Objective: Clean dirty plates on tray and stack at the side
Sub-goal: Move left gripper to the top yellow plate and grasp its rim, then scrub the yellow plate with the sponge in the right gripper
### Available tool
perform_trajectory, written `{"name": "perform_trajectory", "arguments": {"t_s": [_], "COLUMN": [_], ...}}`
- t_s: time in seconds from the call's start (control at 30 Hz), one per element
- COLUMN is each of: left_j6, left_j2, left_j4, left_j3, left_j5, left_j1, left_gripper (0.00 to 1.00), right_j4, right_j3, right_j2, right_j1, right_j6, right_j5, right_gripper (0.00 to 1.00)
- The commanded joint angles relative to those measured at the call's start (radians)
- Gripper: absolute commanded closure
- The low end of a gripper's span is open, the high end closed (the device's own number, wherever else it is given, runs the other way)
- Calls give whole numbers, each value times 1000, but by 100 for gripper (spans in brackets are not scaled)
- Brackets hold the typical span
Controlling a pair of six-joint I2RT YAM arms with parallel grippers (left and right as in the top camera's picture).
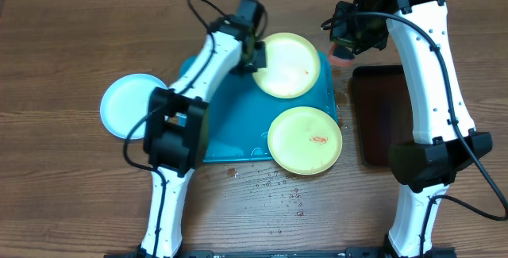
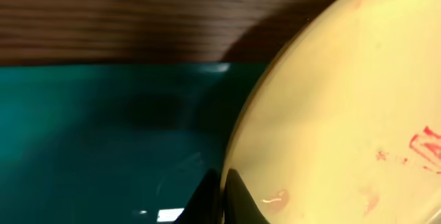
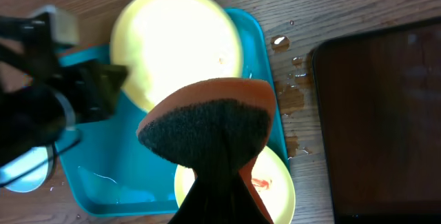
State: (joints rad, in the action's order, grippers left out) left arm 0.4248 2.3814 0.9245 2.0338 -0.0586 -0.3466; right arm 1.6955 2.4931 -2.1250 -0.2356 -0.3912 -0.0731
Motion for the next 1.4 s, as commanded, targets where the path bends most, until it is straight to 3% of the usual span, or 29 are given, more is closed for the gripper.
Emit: {"name": "perform_trajectory", "arguments": {"t_s": [0.0, 0.2, 0.33, 0.53, 0.83, 0.9, 1.0, 1.37], "left_j6": [-126, -221, -232, -230, -190, -165, -148, -148], "left_j2": [8, 9, 9, 9, 9, 9, 9, 9], "left_j4": [129, 364, 414, 392, 325, 296, 254, 193], "left_j3": [60, 46, 24, -34, -162, -192, -219, -221], "left_j5": [42, 43, 43, 30, 6, 3, -12, -21], "left_j1": [83, 164, 193, 186, 176, 176, 176, 177], "left_gripper": [96, 96, 96, 96, 84, 85, 96, 96], "right_j4": [-3, -70, -167, -349, -494, -516, -547, -785], "right_j3": [20, -74, -167, -340, -474, -492, -514, -677], "right_j2": [21, 21, 21, 21, 21, 21, 21, 8], "right_j1": [-6, -55, -105, -185, -224, -226, -230, -270], "right_j6": [6, 6, 5, -2, -28, -28, -29, -98], "right_j5": [5, -3, -38, -76, -89, -89, -89, -97], "right_gripper": [96, 96, 96, 96, 96, 96, 96, 96]}}
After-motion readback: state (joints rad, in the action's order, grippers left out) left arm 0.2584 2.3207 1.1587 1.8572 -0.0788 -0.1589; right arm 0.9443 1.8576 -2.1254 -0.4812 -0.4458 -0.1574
